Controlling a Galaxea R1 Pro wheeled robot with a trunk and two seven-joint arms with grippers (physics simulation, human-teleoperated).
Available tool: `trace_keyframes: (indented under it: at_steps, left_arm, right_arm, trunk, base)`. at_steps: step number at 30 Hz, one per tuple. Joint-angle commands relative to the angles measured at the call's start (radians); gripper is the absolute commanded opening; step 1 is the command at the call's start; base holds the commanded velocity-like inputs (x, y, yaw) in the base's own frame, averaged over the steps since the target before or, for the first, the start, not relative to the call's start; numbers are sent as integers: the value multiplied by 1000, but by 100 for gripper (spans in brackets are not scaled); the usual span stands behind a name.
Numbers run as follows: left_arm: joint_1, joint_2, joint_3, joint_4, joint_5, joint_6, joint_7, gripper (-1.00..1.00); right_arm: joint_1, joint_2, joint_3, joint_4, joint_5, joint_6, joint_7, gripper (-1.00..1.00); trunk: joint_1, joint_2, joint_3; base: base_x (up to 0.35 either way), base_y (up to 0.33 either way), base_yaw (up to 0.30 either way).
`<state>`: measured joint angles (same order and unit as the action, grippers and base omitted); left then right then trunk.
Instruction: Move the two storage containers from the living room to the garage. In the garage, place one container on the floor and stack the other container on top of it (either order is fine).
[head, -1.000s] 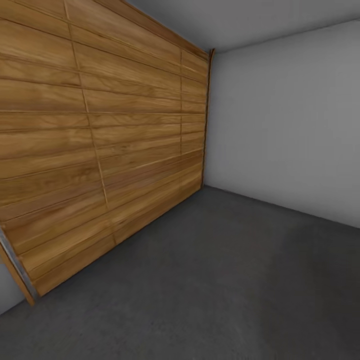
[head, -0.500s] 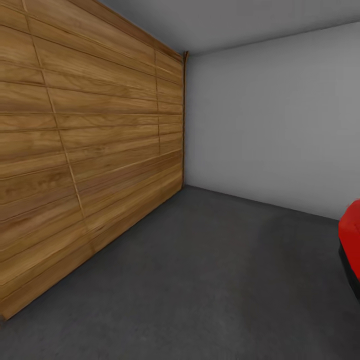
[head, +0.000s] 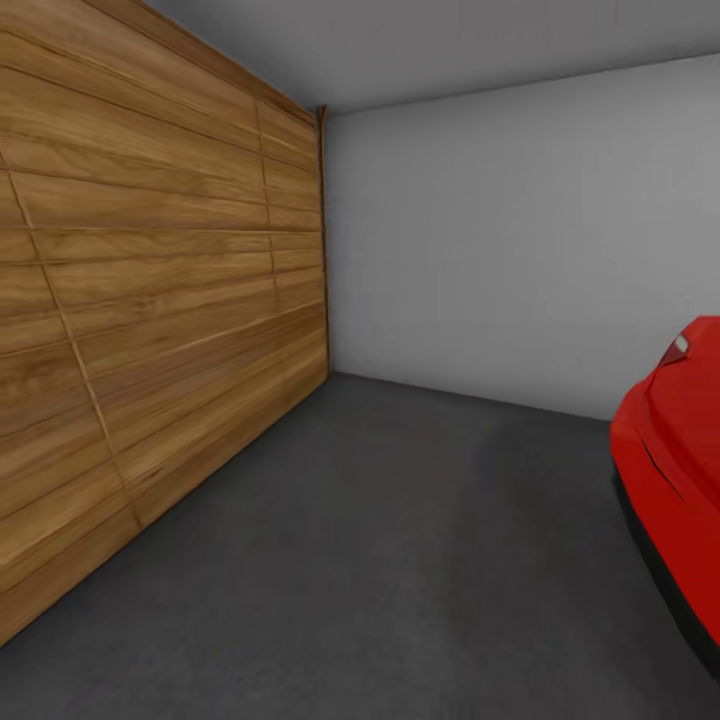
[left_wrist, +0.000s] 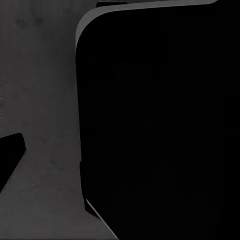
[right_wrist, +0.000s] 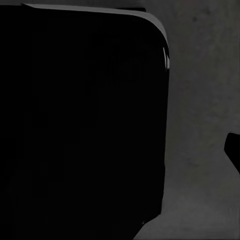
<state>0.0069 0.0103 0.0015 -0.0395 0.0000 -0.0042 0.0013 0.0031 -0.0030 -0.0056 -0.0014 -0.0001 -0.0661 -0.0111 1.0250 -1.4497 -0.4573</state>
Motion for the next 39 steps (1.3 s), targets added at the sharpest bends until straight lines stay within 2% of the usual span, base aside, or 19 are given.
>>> trace_keyframes:
  at_steps: [1,39]
  left_arm:
    - [1,0,0,-2,0,0,0,100]
    - [1,0,0,-2,0,0,0,100]
  right_arm:
    - [0,0,-1,0,0,-3,-1,100]
    - [0,2,-2,0,-1,-4,0,100]
  trunk:
    - [0,0,0]
    - [0,0,3]
  base:
    - [0,0,-272]
    - [0,0,-276]
